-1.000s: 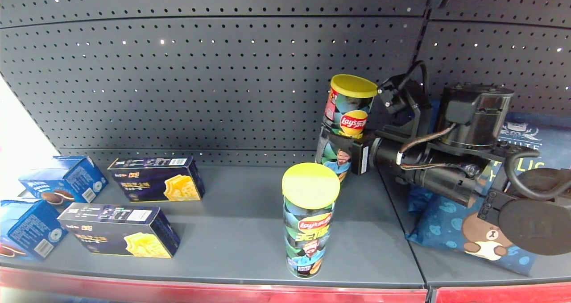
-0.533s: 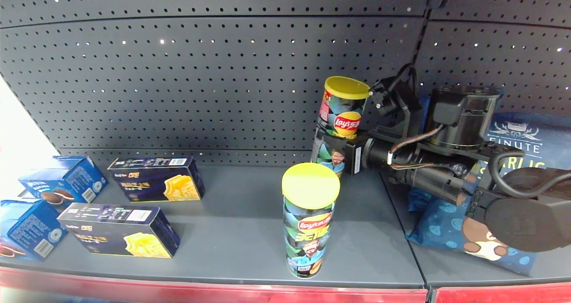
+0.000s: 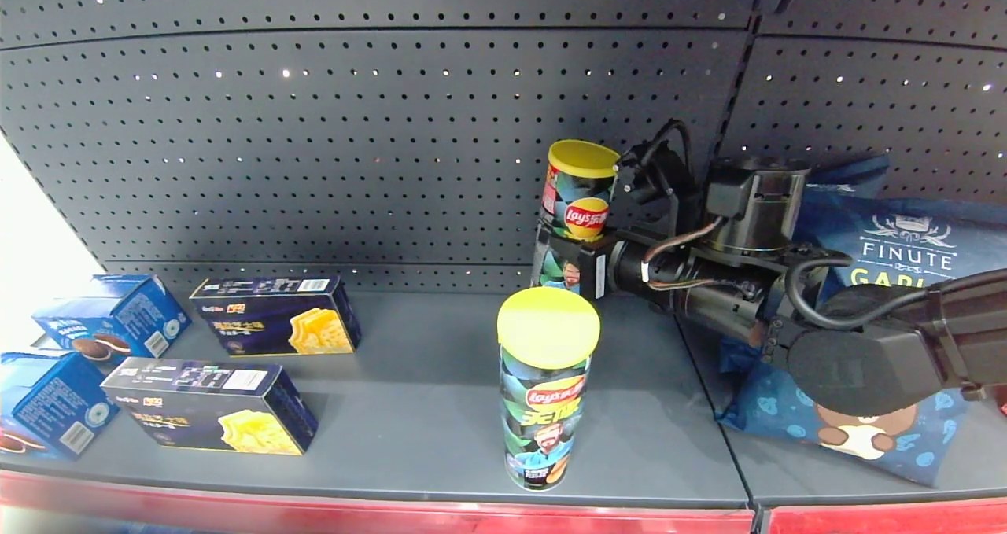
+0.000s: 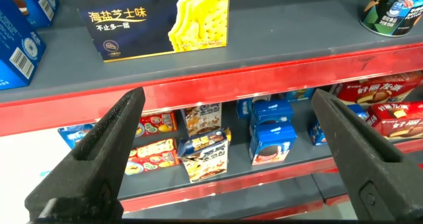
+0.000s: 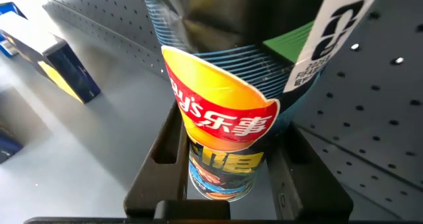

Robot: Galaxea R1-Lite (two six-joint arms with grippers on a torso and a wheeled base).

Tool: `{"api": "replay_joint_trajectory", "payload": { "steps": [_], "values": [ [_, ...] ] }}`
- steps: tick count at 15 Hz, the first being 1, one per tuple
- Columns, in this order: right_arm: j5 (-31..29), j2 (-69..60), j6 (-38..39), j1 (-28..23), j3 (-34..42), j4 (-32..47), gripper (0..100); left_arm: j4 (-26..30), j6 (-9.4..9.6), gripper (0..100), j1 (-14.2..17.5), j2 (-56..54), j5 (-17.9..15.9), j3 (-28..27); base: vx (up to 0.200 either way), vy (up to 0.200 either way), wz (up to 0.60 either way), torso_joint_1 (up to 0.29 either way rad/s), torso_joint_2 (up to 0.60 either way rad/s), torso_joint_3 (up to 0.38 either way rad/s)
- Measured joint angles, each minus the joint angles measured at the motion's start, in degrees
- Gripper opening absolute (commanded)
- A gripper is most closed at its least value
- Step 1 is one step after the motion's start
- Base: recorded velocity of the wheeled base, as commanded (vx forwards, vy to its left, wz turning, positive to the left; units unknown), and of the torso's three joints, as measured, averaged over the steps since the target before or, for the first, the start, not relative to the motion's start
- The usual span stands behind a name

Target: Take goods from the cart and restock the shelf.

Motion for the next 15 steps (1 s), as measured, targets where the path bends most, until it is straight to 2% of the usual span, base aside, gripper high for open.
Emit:
{"api": "replay_joint_trajectory", "payload": {
  "steps": [15],
  "values": [
    [0.1, 4.9, -0.1, -1.6, -1.1, 0.1, 0, 0.0, 0.0, 100, 0.0, 0.0, 0.0, 0.0, 0.0, 0.0, 0.0, 0.0, 0.0, 0.0]
  ]
}}
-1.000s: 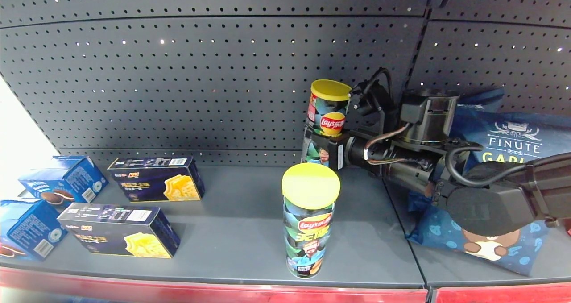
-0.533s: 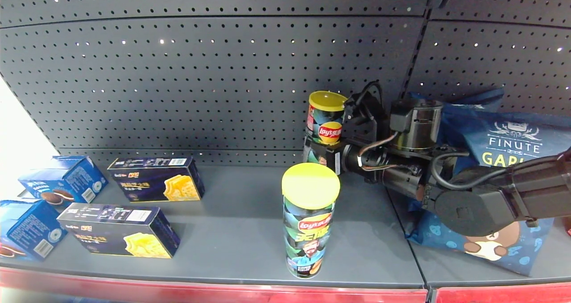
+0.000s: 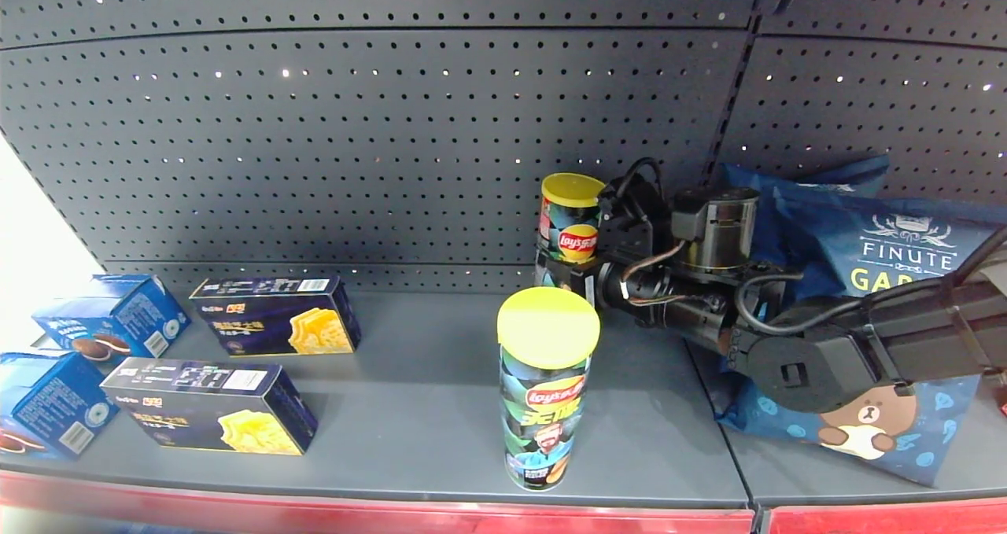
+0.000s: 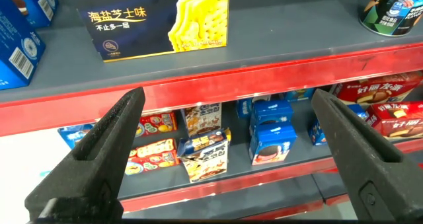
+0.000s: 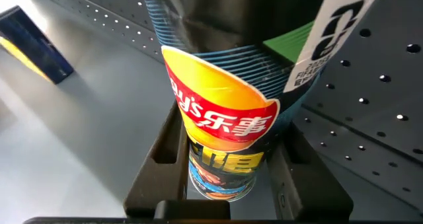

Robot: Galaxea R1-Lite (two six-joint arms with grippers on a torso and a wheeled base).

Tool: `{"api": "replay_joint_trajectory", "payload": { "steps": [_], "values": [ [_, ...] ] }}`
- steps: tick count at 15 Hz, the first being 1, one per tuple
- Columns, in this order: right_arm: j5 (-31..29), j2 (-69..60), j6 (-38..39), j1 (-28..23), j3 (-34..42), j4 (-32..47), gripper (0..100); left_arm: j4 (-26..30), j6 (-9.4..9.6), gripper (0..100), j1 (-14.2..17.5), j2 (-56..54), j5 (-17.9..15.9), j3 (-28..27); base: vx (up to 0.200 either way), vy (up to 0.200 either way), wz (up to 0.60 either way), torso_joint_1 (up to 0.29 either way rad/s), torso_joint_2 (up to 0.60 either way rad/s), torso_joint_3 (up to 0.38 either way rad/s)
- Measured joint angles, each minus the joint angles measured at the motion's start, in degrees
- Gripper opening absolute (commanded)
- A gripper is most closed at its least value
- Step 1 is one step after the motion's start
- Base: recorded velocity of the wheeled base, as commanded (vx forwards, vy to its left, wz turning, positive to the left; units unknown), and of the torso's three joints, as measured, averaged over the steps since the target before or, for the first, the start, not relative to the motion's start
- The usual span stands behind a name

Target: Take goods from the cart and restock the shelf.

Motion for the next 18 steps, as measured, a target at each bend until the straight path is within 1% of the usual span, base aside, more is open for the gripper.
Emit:
{"api": "replay_joint_trajectory", "payload": {
  "steps": [5, 6, 12, 14, 18],
  "values": [
    [0.3, 0.8, -1.0, 0.0, -0.8, 0.0, 0, 0.0, 0.0, 100, 0.0, 0.0, 0.0, 0.0, 0.0, 0.0, 0.0, 0.0, 0.0, 0.0],
    [0.3, 0.9, -1.6, 0.0, -0.8, 0.0, 100, 0.0, 0.0, 100, 0.0, 0.0, 0.0, 0.0, 0.0, 0.0, 0.0, 0.0, 0.0, 0.0],
    [0.0, 0.1, -2.1, 0.2, 0.9, -0.1, 100, 0.0, 0.0, 100, 0.0, 0.0, 0.0, 0.0, 0.0, 0.0, 0.0, 0.0, 0.0, 0.0],
    [-0.1, -1.5, -2.9, 0.0, 3.0, -0.2, 100, 0.0, 0.0, 100, 0.0, 0.0, 0.0, 0.0, 0.0, 0.0, 0.0, 0.0, 0.0, 0.0],
    [-1.2, -6.2, -4.4, -0.4, 9.9, -0.7, 100, 0.0, 0.0, 100, 0.0, 0.0, 0.0, 0.0, 0.0, 0.0, 0.0, 0.0, 0.0, 0.0]
  ]
}}
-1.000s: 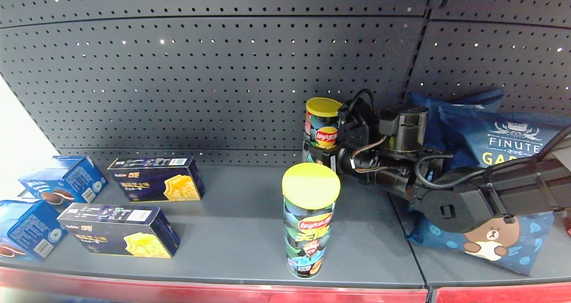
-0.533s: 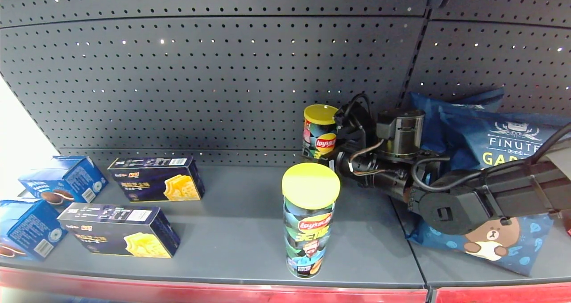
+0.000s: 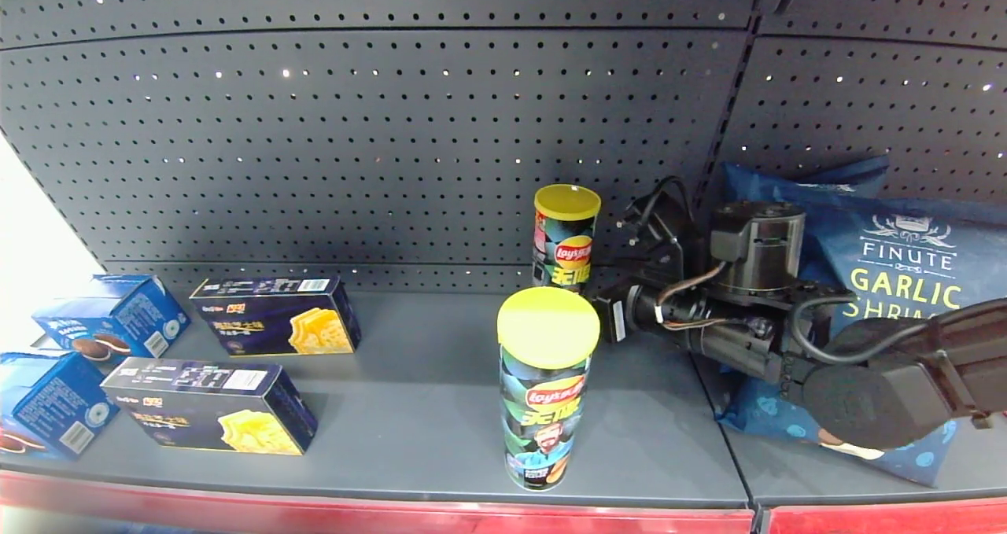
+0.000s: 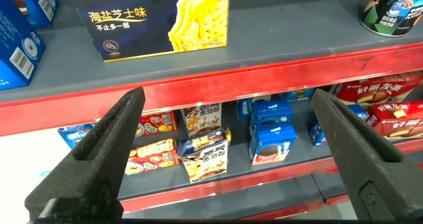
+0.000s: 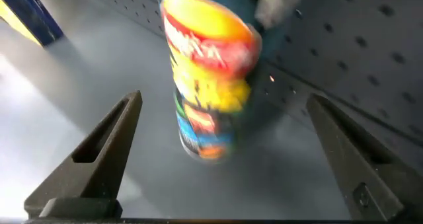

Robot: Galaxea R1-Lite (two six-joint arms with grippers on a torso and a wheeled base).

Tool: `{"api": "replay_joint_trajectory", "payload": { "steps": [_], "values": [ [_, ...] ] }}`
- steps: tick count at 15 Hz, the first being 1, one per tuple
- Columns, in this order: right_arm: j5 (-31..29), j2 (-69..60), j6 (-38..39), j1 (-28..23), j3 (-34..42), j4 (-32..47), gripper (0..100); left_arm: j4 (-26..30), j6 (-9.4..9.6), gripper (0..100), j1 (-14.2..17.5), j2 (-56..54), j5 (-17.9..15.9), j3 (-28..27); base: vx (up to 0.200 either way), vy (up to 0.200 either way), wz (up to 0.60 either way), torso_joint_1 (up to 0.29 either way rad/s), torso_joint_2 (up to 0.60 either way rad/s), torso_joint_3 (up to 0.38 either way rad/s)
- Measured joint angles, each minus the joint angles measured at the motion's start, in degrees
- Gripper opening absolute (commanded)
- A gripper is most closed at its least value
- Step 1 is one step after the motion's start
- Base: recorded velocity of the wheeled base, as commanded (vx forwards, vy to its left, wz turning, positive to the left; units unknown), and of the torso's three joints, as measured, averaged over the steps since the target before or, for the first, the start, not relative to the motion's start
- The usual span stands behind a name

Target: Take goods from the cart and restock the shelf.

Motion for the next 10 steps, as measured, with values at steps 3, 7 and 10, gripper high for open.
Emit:
{"api": "replay_joint_trajectory", "payload": {
  "steps": [3, 7, 10],
  "values": [
    [-2.6, -3.6, -2.2, 0.4, 3.8, -0.1, 100, 0.0, 0.0, 100, 0.0, 0.0, 0.0, 0.0, 0.0, 0.0, 0.0, 0.0, 0.0, 0.0],
    [-6.6, -6.4, -2.8, 0.9, 5.0, 0.0, 100, 0.0, 0.0, 100, 0.0, 0.0, 0.0, 0.0, 0.0, 0.0, 0.0, 0.0, 0.0, 0.0],
    [-12.0, -8.1, -2.9, 1.8, 4.4, 1.4, 100, 0.0, 0.0, 100, 0.0, 0.0, 0.0, 0.0, 0.0, 0.0, 0.0, 0.0, 0.0, 0.0]
  ]
}}
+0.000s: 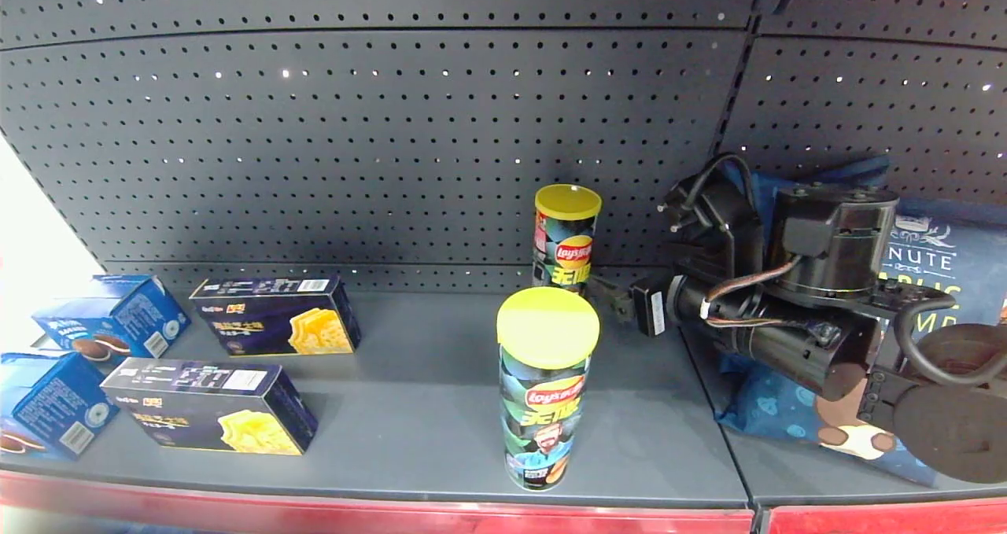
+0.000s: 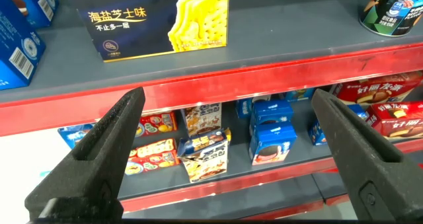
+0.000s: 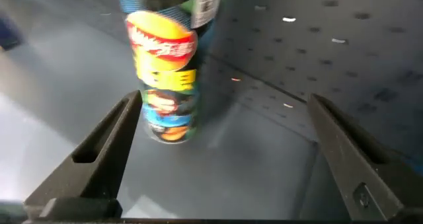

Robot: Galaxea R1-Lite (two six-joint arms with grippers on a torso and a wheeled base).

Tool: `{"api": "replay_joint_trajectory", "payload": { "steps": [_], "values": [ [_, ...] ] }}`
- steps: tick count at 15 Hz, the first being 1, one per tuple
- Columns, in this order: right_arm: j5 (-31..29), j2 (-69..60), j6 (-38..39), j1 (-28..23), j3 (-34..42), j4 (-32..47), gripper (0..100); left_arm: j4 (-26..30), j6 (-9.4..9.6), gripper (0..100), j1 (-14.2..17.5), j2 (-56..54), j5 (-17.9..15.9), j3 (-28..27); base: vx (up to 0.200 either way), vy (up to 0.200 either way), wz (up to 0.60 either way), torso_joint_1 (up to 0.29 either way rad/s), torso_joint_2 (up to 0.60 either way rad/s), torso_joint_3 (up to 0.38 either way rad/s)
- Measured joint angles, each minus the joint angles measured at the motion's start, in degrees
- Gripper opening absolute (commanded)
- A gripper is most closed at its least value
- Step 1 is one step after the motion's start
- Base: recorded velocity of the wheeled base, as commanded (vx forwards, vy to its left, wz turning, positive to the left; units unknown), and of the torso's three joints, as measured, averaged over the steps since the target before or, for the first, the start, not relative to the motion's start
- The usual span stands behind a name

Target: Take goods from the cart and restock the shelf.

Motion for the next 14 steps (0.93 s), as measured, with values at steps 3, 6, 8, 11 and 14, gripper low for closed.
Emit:
{"api": "replay_joint_trajectory", "payload": {
  "steps": [3, 6, 8, 11, 14],
  "values": [
    [-7.1, -1.7, 0.1, 1.1, 0.5, 2.1, 100, 0.0, 0.0, 100, 0.0, 0.0, 0.0, 0.0, 0.0, 0.0, 0.0, 0.0, 0.0, 0.0],
    [-11.8, -4.3, 0.2, 1.5, 1.9, 4.0, 100, 0.0, 0.0, 100, 0.0, 0.0, 0.0, 0.0, 0.0, 0.0, 0.0, 0.0, 0.0, 0.0],
    [-15.1, -6.0, 0.2, 1.3, 3.5, 4.4, 100, 0.0, 0.0, 100, 0.0, 0.0, 0.0, 0.0, 0.0, 0.0, 0.0, 0.0, 0.0, 0.0],
    [-20.2, -7.7, 0.2, 1.3, 5.4, 4.5, 100, 0.0, 0.0, 100, 0.0, 0.0, 0.0, 0.0, 0.0, 0.0, 0.0, 0.0, 0.0, 0.0],
    [-25.1, -9.2, 0.0, 1.4, 7.5, 4.5, 100, 0.0, 0.0, 100, 0.0, 0.0, 0.0, 0.0, 0.0, 0.0, 0.0, 0.0, 0.0, 0.0]
  ]
}}
